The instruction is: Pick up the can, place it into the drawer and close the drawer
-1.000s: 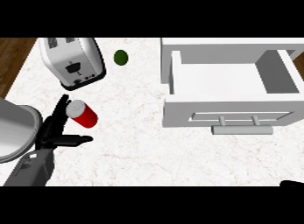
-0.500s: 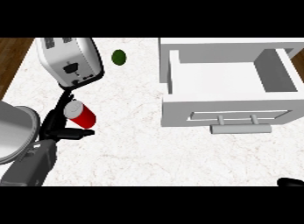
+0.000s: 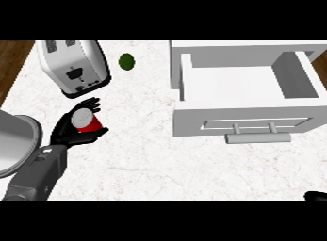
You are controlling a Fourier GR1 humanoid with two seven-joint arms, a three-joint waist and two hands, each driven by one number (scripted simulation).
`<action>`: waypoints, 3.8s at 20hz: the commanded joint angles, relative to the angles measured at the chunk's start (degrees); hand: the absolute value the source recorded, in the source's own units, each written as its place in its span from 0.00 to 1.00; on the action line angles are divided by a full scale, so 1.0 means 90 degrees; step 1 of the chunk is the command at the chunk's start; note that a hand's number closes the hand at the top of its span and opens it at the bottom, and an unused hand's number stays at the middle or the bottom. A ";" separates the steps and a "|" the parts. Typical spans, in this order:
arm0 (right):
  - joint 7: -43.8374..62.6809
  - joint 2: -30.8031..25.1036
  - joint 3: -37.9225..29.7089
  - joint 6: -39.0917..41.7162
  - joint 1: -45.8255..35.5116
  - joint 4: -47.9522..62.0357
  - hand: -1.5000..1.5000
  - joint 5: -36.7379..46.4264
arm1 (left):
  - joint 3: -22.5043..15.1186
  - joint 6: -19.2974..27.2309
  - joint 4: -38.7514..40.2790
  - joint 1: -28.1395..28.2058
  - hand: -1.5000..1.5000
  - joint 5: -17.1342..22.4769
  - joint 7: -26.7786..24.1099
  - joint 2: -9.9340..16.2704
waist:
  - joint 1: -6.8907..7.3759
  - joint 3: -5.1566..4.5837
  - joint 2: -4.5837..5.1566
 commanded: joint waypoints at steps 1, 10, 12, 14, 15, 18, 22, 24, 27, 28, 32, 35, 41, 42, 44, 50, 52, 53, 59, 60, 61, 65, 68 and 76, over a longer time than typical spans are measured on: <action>-0.0002 0.0070 0.0023 -0.0075 -0.0012 -0.0007 0.00 0.0109 | -0.0104 -0.0358 0.0044 -0.0095 1.00 -0.0049 0.0031 -0.0195 | 0.0040 0.0001 -0.0016; 0.0099 0.0142 0.0466 -0.0411 -0.0620 0.0332 0.00 0.0829 | 0.0162 0.0183 0.0115 -0.0374 1.00 0.0153 -0.0285 -0.0493 | 0.0052 -0.0004 0.0013; -0.0131 0.0047 0.0082 -0.0061 -0.0093 0.0027 0.00 0.0322 | 0.0266 0.1069 0.0039 -0.0350 1.00 0.0256 -0.0317 -0.0976 | 0.0027 0.0004 -0.0017; -0.0030 0.0043 0.0031 0.0026 0.0102 -0.0064 0.00 0.0184 | 0.0405 0.1440 -0.0047 -0.0402 1.00 0.0417 -0.0209 -0.1106 | 0.0035 0.0006 -0.0030; 0.0147 0.0006 -0.0152 0.0060 0.0333 -0.0471 0.00 -0.0038 | 0.0445 0.1451 -0.0101 -0.0299 1.00 0.0478 -0.0347 -0.1179 | 0.0022 0.0006 -0.0040; 0.0034 -0.0007 -0.0030 -0.0160 -0.0186 0.0039 0.00 0.0394 | 0.0604 0.1401 -0.0221 -0.0606 1.00 0.0715 -0.0040 -0.1111 | 0.0069 0.0004 -0.0022; 0.0016 0.0238 0.0291 -0.0296 -0.0152 -0.0133 0.00 0.0704 | 0.0302 0.1391 -0.0862 -0.0450 1.00 0.0674 0.0026 -0.1289 | 0.0123 0.0008 -0.0046; 0.0069 0.0335 0.0282 -0.0340 0.0040 -0.0394 0.00 0.0723 | 0.0153 0.1274 -0.1271 -0.0699 1.00 0.0698 0.0851 -0.1259 | 0.0162 0.0012 -0.0071; 0.0325 -0.0175 -0.0318 -0.0160 -0.0251 -0.0161 0.00 0.0191 | -0.0106 0.1762 -0.1713 -0.1059 1.00 0.0654 0.1256 -0.1567 | 0.0193 0.0017 -0.0091; 0.0474 -0.0118 -0.0293 -0.0191 -0.0121 -0.0512 0.00 0.0136 | -0.0109 0.1693 -0.1875 -0.1176 1.00 0.0697 0.1513 -0.1425 | 0.0182 0.0016 -0.0098; 0.0207 -0.0058 -0.0179 -0.0221 -0.0256 -0.0135 0.00 0.0387 | -0.1018 0.2132 -0.2448 -0.1337 1.00 0.1123 0.2153 -0.1638 | 0.0160 0.0017 -0.0109; 0.0089 0.0045 -0.0201 -0.0155 0.0066 -0.0329 0.00 0.0394 | -0.1127 0.2226 -0.3440 -0.1351 1.00 0.1087 0.3063 -0.1641 | 0.0239 0.0019 -0.0130; 0.0420 0.0025 0.0033 -0.0360 -0.0394 -0.0220 0.00 0.0607 | -0.2188 0.3406 -0.4430 -0.2056 1.00 0.1880 0.4270 -0.1643 | 0.0166 0.0012 -0.0105; 0.0224 0.0058 0.0082 -0.0228 -0.0228 -0.0223 0.00 0.0620 | -0.2572 0.3637 -0.4637 -0.1968 1.00 0.2038 0.4386 -0.1643 | 0.0132 0.0013 -0.0098; 0.0215 -0.0118 -0.0406 -0.0047 0.0018 -0.0353 0.00 0.0133 | -0.2139 0.3554 -0.4443 -0.2481 1.00 0.1676 0.4661 -0.1643 | 0.0086 0.0014 -0.0078; 0.0252 -0.0197 -0.0336 -0.0111 -0.0300 -0.0257 0.00 0.0279 | -0.2403 0.3831 -0.4296 -0.3275 1.00 0.1631 0.5256 -0.1643 | 0.0068 0.0014 -0.0052; 0.0142 0.0164 0.0156 -0.0313 -0.0291 -0.0227 0.00 0.0779 | -0.2453 0.4062 -0.3830 -0.3828 1.00 0.1751 0.5348 -0.1643 | 0.0034 0.0014 -0.0033; 0.0594 0.0017 0.0092 -0.0327 -0.0305 -0.0569 0.00 0.0662 | -0.2461 0.4138 -0.3866 -0.4053 1.00 0.1801 0.5577 -0.1643 | 0.0022 0.0013 -0.0043; 0.0335 0.0024 0.0065 -0.0294 -0.0437 -0.0383 0.00 0.0609 | -0.2754 0.4406 -0.2890 -0.5000 1.00 0.2232 0.5650 -0.1643 | -0.0087 0.0018 -0.0007; 0.0661 -0.0110 -0.0062 -0.0256 -0.0348 -0.0613 0.00 0.0484 | -0.2474 0.4326 -0.2717 -0.5156 1.00 0.2142 0.5694 -0.1643 | -0.0065 0.0017 -0.0014; 0.0623 -0.0189 -0.0120 -0.0332 -0.0743 -0.0220 0.00 0.0433 | -0.2520 0.4172 -0.2488 -0.5106 1.00 0.2129 0.5320 -0.1644 | -0.0051 0.0017 0.0005; 0.1052 -0.0266 -0.0118 -0.0333 -0.0689 -0.0675 0.00 0.0285 | -0.2896 0.4389 -0.2087 -0.5349 1.00 0.2447 0.5281 -0.1644 | -0.0204 0.0017 0.0016; 0.0613 -0.0014 0.0003 -0.0406 -0.0622 -0.0461 0.00 0.0472 | -0.2832 0.4499 -0.1607 -0.5987 1.00 0.2507 0.5505 -0.1644 | -0.0249 0.0024 0.0045; 0.0640 -0.0212 -0.0003 -0.0143 -0.0626 -0.0400 0.00 0.0289 | -0.3534 0.5135 -0.1118 -0.6098 1.00 0.2918 0.5244 -0.1644 | -0.0389 0.0030 0.0057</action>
